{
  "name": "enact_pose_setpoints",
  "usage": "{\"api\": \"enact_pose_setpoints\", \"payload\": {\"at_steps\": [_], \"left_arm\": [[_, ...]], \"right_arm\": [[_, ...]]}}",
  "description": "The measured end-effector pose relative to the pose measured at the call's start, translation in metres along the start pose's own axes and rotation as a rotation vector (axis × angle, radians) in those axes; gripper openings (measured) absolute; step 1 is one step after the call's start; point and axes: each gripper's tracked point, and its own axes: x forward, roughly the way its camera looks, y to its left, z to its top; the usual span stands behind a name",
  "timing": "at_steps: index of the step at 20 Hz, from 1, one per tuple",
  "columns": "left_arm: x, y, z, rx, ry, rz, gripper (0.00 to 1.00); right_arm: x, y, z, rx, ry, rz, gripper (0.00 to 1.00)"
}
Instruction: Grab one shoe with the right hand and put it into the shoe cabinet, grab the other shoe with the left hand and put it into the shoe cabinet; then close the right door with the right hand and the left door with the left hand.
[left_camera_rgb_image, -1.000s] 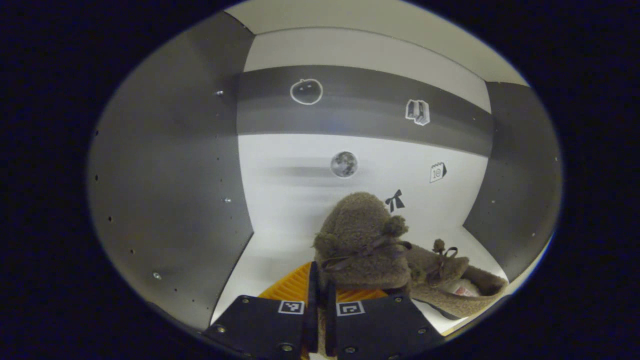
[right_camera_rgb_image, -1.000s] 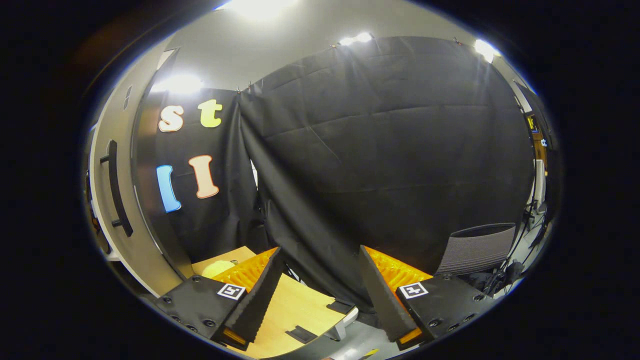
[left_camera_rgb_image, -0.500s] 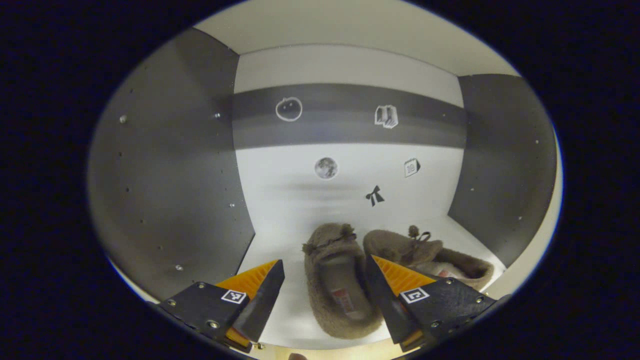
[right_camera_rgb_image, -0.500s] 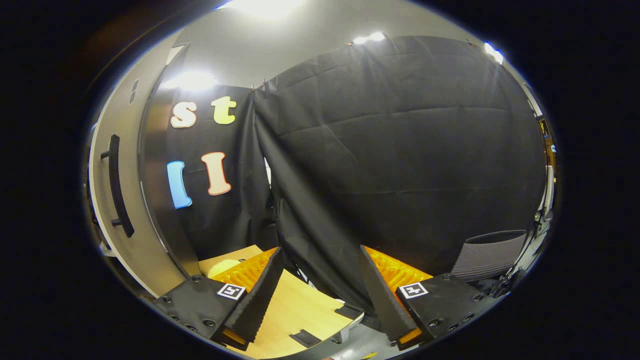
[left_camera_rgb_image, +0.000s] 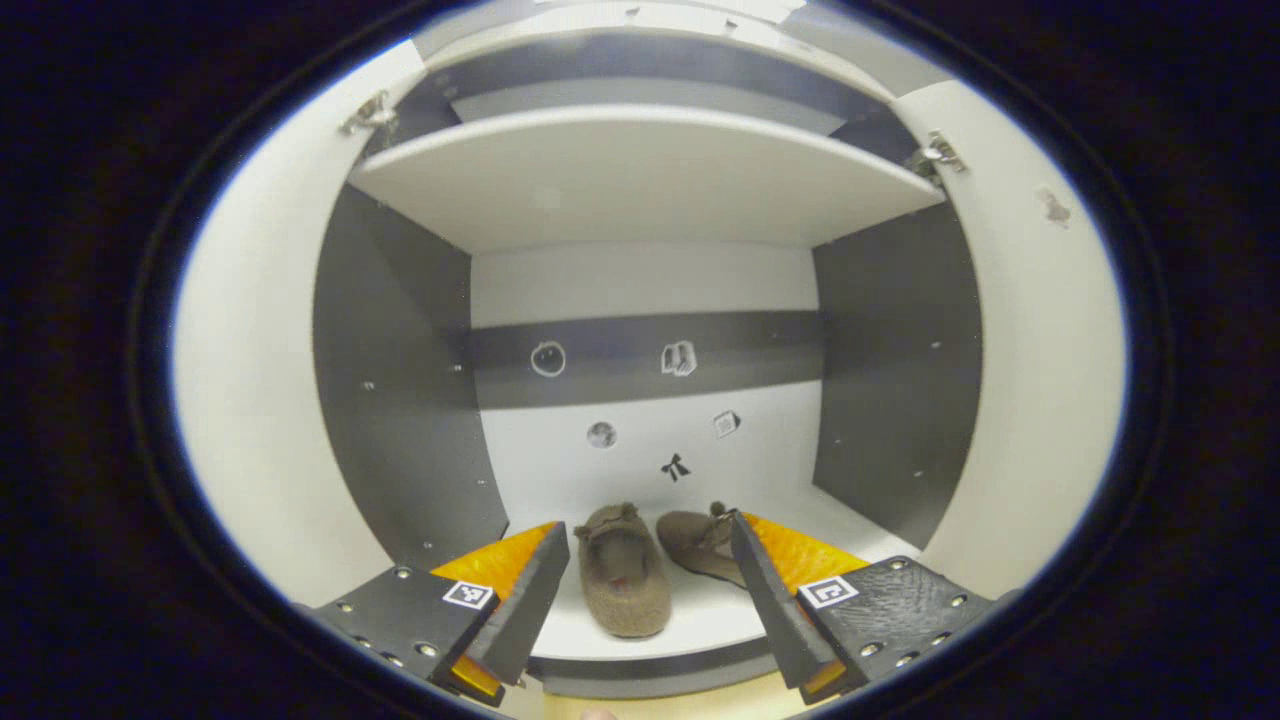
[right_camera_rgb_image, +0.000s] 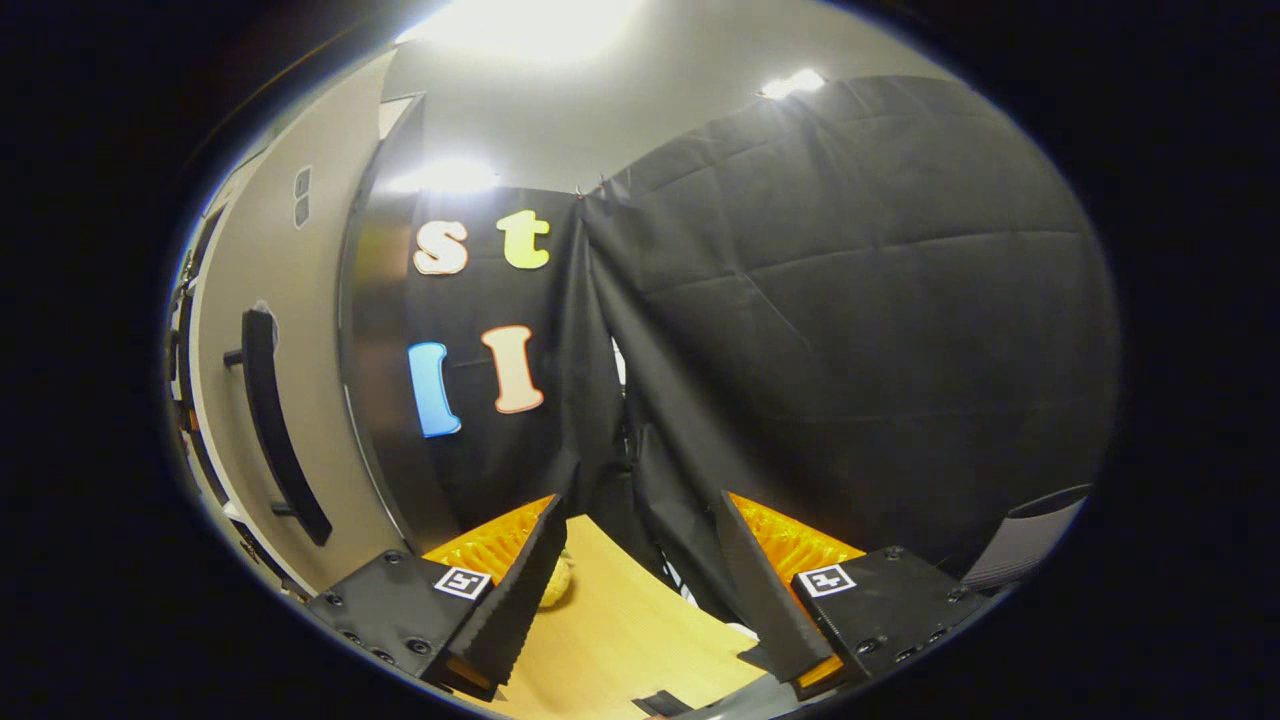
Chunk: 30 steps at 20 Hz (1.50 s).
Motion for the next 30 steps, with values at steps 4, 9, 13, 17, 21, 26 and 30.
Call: {"api": "enact_pose_setpoints", "payload": {"at_steps": [4, 9, 13, 17, 21, 26, 30], "left_arm": [[-0.052, -0.022, 0.011, 0.031, -0.072, -0.002, 0.99], [-0.111, -0.042, -0.016, -0.012, -0.074, 0.013, 0.99], [-0.155, -0.044, -0.050, -0.075, -0.034, 0.105, 0.99], [-0.190, -0.042, -0.067, -0.110, -0.025, 0.168, 0.94], [-0.218, -0.033, -0.075, -0.110, -0.029, 0.216, 0.94], [-0.228, -0.028, -0.093, -0.150, -0.003, 0.221, 0.94], [-0.222, -0.023, -0.098, -0.162, -0.002, 0.200, 0.94]], "right_arm": [[0.016, 0.025, 0.022, -0.001, -0.030, 0.108, 0.92], [0.029, 0.057, 0.028, -0.021, -0.025, 0.255, 0.95], [0.035, 0.083, 0.026, -0.038, -0.001, 0.380, 0.95], [0.034, 0.113, 0.028, -0.062, 0.000, 0.502, 0.92], [0.023, 0.140, 0.038, -0.081, -0.036, 0.586, 0.95], [0.020, 0.147, 0.029, -0.076, 0.002, 0.616, 0.93], [0.017, 0.148, 0.029, -0.079, 0.016, 0.606, 0.89]]}}
